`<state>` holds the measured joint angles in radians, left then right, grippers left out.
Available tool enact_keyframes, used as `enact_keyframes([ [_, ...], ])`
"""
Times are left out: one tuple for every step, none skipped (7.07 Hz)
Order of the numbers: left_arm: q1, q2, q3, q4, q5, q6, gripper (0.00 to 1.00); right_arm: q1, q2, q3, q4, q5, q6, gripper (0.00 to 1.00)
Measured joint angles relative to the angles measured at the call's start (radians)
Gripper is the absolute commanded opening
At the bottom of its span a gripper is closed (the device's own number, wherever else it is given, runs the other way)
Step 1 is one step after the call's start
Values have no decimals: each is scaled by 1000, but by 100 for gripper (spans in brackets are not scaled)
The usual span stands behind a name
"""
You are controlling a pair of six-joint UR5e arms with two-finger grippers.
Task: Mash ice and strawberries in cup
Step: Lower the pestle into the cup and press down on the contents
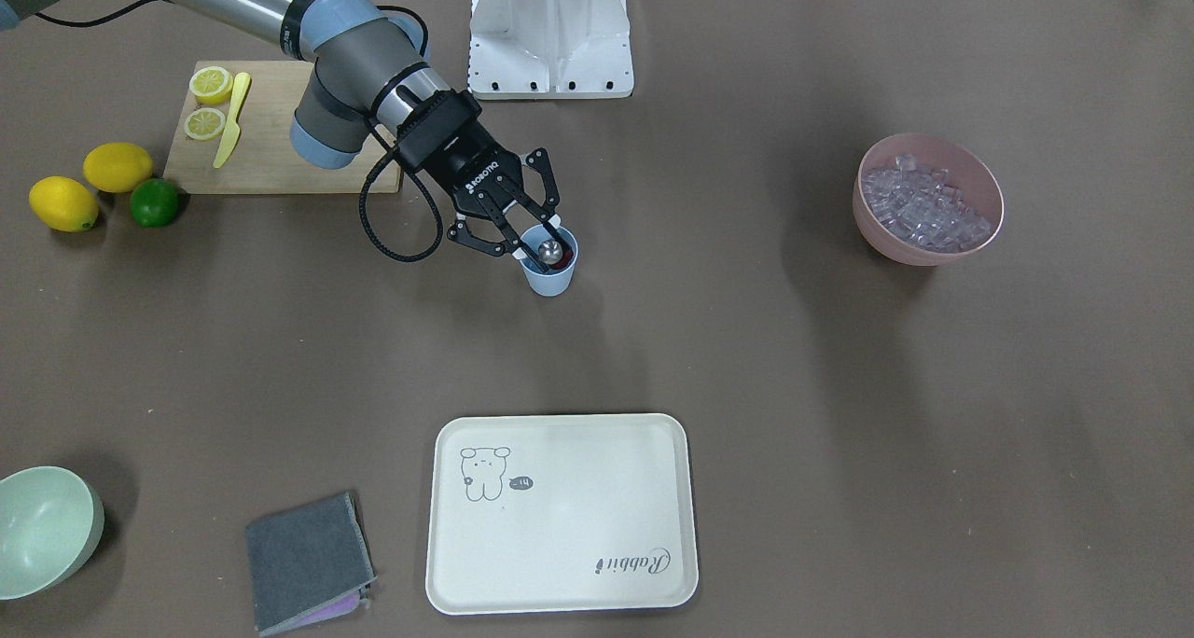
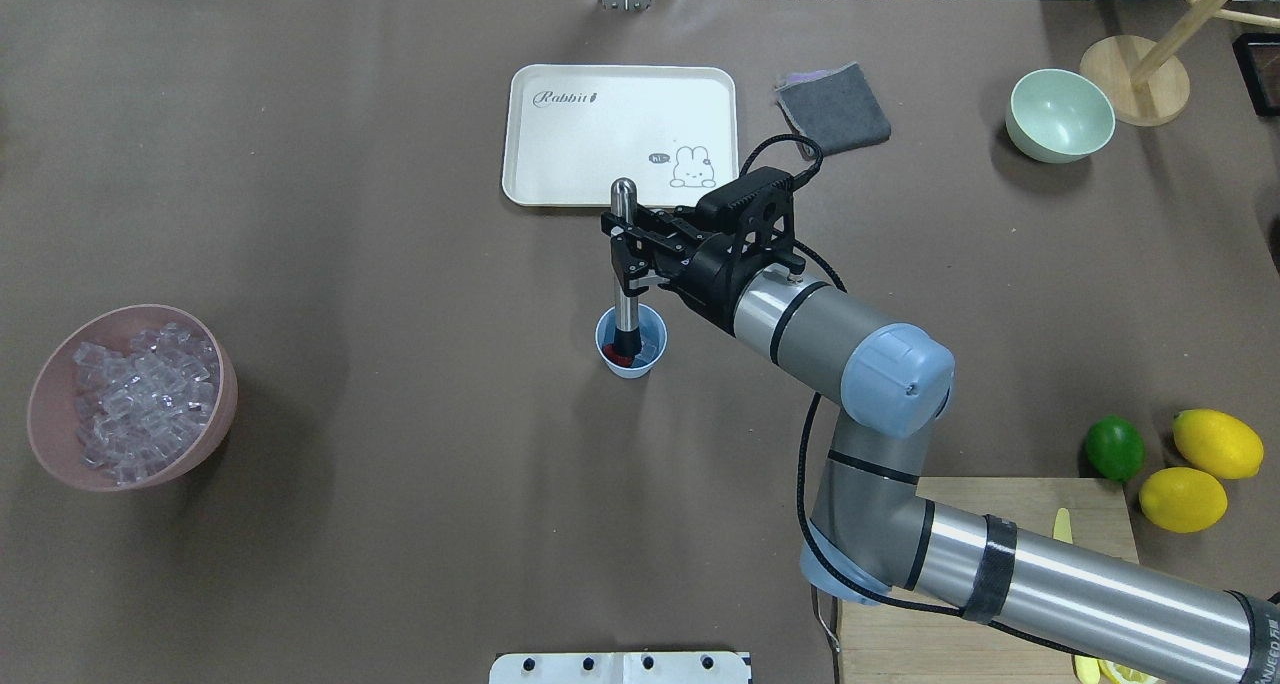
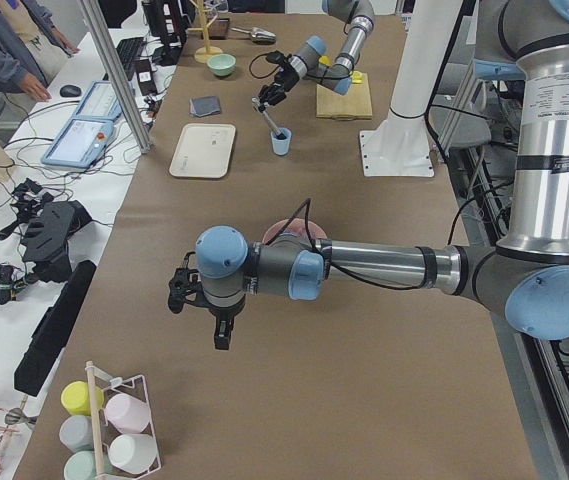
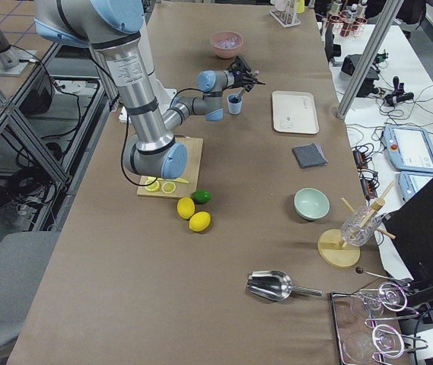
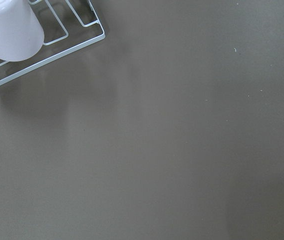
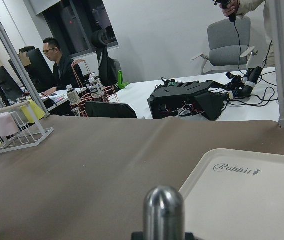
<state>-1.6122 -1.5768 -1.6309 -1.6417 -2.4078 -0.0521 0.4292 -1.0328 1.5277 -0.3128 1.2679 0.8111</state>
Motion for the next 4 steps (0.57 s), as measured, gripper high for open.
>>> enact_keyframes([
  [0, 0, -1, -1, 0, 0, 97, 0, -1, -3, 1, 1, -1, 0],
  [0, -1, -1, -1, 0, 0, 97, 7, 4, 6, 1, 2, -1, 0],
  [0, -1, -2, -1, 0, 0, 97, 19, 8, 20, -2, 5, 1, 0],
  [0, 0, -2, -1, 0, 0, 97, 32, 11, 31, -4, 7, 5, 0],
])
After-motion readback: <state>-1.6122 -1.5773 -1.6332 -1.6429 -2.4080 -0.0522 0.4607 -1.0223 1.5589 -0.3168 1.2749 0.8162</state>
